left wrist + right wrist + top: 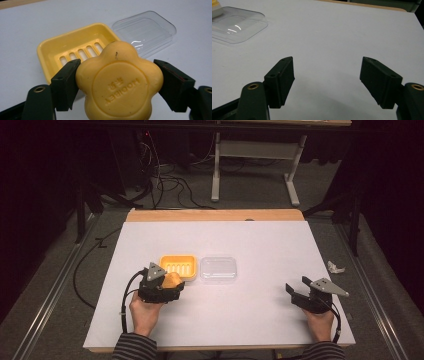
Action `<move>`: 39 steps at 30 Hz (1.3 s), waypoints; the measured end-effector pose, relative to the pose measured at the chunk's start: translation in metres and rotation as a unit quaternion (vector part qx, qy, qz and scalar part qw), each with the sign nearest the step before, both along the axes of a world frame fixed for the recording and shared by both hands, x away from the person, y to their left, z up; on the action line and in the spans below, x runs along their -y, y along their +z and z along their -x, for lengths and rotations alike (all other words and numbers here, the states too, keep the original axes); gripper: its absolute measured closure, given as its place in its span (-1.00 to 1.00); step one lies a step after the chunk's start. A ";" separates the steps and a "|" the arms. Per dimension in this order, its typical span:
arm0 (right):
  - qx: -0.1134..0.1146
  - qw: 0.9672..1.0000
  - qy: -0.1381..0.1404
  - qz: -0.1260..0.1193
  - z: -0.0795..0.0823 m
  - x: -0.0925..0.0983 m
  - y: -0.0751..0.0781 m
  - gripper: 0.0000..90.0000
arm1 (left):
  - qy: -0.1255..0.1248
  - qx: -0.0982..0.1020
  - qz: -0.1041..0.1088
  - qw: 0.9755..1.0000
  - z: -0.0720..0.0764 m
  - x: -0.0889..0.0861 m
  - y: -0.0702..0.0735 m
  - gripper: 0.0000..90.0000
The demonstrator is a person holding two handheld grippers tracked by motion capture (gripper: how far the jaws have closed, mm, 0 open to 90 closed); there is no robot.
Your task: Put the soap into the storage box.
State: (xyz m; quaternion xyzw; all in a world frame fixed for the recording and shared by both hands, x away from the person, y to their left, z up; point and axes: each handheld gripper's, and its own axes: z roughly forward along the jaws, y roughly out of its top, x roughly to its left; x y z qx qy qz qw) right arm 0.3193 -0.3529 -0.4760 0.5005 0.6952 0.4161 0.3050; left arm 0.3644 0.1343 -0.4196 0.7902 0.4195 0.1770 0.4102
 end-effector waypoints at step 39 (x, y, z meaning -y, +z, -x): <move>0.003 1.000 -0.002 0.003 0.000 0.000 0.000 -0.38 | 0.027 -0.021 0.003 0.999 -0.050 0.002 0.006 -0.43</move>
